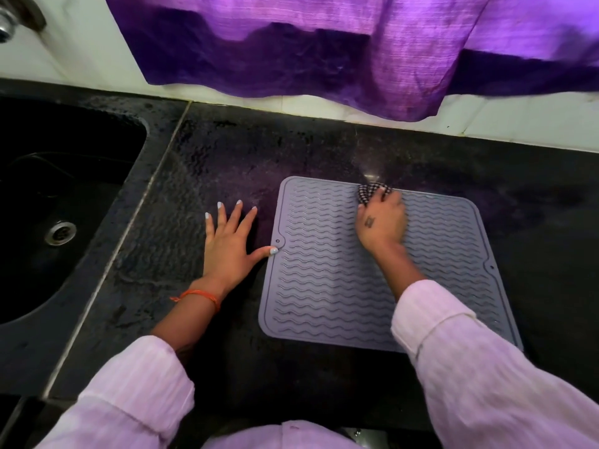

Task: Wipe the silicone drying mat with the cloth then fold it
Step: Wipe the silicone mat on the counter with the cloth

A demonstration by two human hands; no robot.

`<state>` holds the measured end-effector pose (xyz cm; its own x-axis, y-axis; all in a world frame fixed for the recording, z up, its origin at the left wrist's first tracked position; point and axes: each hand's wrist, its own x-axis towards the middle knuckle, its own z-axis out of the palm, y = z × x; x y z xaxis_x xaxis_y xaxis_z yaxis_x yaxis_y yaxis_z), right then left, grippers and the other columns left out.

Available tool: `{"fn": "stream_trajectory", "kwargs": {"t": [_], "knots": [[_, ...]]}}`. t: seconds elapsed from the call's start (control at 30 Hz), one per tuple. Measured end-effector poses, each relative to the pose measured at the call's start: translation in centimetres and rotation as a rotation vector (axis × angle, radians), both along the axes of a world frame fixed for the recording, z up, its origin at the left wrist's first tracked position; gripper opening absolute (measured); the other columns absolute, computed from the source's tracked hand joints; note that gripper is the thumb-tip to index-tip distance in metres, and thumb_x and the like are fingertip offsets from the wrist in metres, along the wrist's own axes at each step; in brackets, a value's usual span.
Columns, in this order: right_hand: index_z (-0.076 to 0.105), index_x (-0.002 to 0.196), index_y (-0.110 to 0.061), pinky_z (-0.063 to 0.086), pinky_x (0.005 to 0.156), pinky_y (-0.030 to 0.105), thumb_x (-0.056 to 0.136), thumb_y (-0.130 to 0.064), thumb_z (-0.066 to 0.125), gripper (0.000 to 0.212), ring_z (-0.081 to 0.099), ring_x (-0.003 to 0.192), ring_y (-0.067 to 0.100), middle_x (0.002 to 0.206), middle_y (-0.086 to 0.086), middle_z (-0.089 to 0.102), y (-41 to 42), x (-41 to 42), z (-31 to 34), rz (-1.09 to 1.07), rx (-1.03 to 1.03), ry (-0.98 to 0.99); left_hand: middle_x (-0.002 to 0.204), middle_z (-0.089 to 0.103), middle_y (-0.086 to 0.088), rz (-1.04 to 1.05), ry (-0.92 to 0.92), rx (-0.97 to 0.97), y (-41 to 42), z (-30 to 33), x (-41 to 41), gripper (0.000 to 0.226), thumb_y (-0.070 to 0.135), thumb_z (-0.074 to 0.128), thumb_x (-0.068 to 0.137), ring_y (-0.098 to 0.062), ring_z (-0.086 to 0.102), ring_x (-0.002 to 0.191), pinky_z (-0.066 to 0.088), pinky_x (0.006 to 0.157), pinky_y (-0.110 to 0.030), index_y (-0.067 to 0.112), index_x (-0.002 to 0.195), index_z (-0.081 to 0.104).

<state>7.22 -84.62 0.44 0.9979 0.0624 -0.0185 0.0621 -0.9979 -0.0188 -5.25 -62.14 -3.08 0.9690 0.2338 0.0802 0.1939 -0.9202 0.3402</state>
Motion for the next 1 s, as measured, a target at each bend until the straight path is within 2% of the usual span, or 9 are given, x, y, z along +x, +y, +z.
{"fn": "stream_trajectory", "kwargs": {"t": [0.3,0.5,0.57,0.6,0.7,0.77,0.83,0.9,1.0], "knots": [[0.024,0.141,0.007,0.039,0.095,0.033,0.096,-0.029,0.041,0.060,0.044,0.114,0.033,0.134,0.025,0.035,9.9,-2.4,0.5,0.170,0.054,0.008,0.158,0.013,-0.007,0.019,0.035,0.031,-0.4,0.1,-0.3,0.085,0.063,0.051,0.081,-0.031,-0.005,0.145,-0.015,0.113,-0.043,0.021,0.149,0.023],[0.028,0.140,0.004,0.039,0.095,0.032,0.093,-0.033,0.047,0.062,0.044,0.116,0.033,0.136,0.024,0.034,13.3,-4.1,1.2,0.329,0.100,0.042,0.158,0.014,-0.008,0.023,0.060,0.073,-0.4,0.3,-0.2,0.086,0.062,0.052,0.080,-0.032,-0.003,0.145,-0.014,0.113,-0.044,0.019,0.149,0.024],[0.038,0.137,-0.001,0.040,0.095,0.033,0.093,-0.034,0.049,0.056,0.047,0.115,0.033,0.134,0.022,0.038,13.4,-4.3,1.3,0.370,0.240,0.135,0.157,0.015,-0.009,0.031,0.062,0.073,-0.4,0.3,-0.2,0.086,0.060,0.055,0.080,-0.033,-0.002,0.145,-0.013,0.113,-0.045,0.017,0.148,0.025],[0.047,0.132,-0.004,0.041,0.093,0.032,0.092,-0.034,0.051,0.050,0.050,0.114,0.033,0.132,0.020,0.044,13.1,-4.3,1.6,0.351,0.375,0.191,0.157,0.016,-0.009,0.041,0.056,0.075,-0.3,0.2,-0.2,0.087,0.061,0.056,0.080,-0.033,-0.002,0.145,-0.013,0.113,-0.045,0.017,0.148,0.025],[0.061,0.123,-0.010,0.044,0.091,0.028,0.089,-0.029,0.059,0.039,0.060,0.110,0.024,0.118,0.009,0.065,9.5,-4.4,2.4,0.168,0.910,0.372,0.156,0.018,-0.011,0.064,0.050,0.091,-0.3,0.1,-0.4,0.089,0.065,0.053,0.078,-0.035,0.000,0.145,-0.011,0.114,-0.047,0.017,0.148,0.027],[0.061,0.123,-0.012,0.051,0.084,0.022,0.087,-0.024,0.063,0.038,0.065,0.094,0.017,0.104,0.003,0.069,5.1,-4.8,2.5,0.043,1.129,0.379,0.156,0.019,-0.012,0.085,0.053,0.090,-0.3,0.2,-0.4,0.092,0.068,0.053,0.076,-0.035,0.000,0.145,-0.011,0.114,-0.047,0.017,0.148,0.027],[0.058,0.126,-0.013,0.049,0.072,0.015,0.086,-0.026,0.065,0.042,0.062,0.088,0.014,0.104,0.003,0.067,-0.8,-5.2,2.0,-0.021,1.047,0.231,0.156,0.020,-0.013,0.103,0.051,0.090,-0.4,0.4,-0.4,0.094,0.069,0.055,0.074,-0.036,0.001,0.144,-0.009,0.114,-0.047,0.017,0.148,0.028],[0.058,0.127,-0.015,0.043,0.077,0.020,0.087,-0.031,0.063,0.044,0.061,0.097,0.022,0.111,0.009,0.064,-7.4,-5.6,1.2,-0.101,0.829,0.028,0.155,0.020,-0.013,0.108,0.055,0.107,-0.5,0.5,-0.3,0.095,0.069,0.056,0.073,-0.036,0.002,0.144,-0.008,0.114,-0.047,0.017,0.148,0.027],[0.056,0.127,-0.005,0.041,0.084,0.030,0.089,-0.033,0.057,0.048,0.055,0.101,0.036,0.112,0.023,0.055,-16.0,-7.3,1.0,-0.255,0.547,-0.223,0.155,0.021,-0.013,0.107,0.060,0.110,-0.7,0.7,-0.1,0.095,0.068,0.058,0.073,-0.037,0.003,0.144,-0.007,0.114,-0.048,0.017,0.147,0.028]]}}
